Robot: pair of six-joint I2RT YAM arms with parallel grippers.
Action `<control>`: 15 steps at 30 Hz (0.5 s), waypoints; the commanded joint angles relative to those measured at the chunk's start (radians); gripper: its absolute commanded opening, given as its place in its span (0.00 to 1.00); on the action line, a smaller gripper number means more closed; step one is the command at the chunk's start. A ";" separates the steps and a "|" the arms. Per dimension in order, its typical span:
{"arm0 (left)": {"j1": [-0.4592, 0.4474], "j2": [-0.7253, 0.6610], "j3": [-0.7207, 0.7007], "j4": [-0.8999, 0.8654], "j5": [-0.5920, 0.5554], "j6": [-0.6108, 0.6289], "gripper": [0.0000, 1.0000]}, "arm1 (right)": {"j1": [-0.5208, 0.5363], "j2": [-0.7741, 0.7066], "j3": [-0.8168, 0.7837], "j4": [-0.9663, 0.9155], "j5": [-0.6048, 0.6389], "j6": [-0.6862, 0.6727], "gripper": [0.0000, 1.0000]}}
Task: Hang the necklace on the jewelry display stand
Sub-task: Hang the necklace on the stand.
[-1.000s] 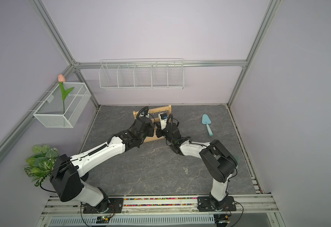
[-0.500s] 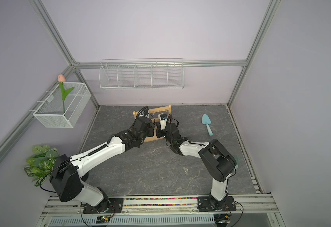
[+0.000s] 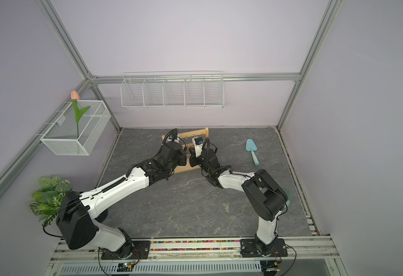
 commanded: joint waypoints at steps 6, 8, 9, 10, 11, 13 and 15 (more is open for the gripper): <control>-0.007 -0.113 -0.118 0.012 0.031 -0.166 0.30 | 0.002 0.022 0.023 0.010 -0.007 -0.013 0.09; -0.007 -0.132 -0.171 0.048 0.035 -0.197 0.31 | 0.003 0.025 0.023 0.011 -0.008 -0.011 0.09; -0.007 -0.134 -0.190 0.058 0.036 -0.207 0.31 | 0.003 0.026 0.021 0.012 -0.008 -0.010 0.09; -0.007 -0.132 -0.198 0.056 0.037 -0.213 0.31 | 0.004 0.026 0.021 0.011 -0.010 -0.010 0.09; -0.007 -0.129 -0.205 0.051 0.035 -0.218 0.31 | 0.003 0.024 0.021 0.010 -0.010 -0.008 0.09; -0.007 -0.130 -0.223 0.052 0.034 -0.232 0.31 | 0.004 0.022 0.020 0.007 -0.010 -0.008 0.09; -0.007 -0.130 -0.237 0.050 0.030 -0.240 0.31 | 0.004 0.017 0.018 0.007 -0.009 -0.009 0.12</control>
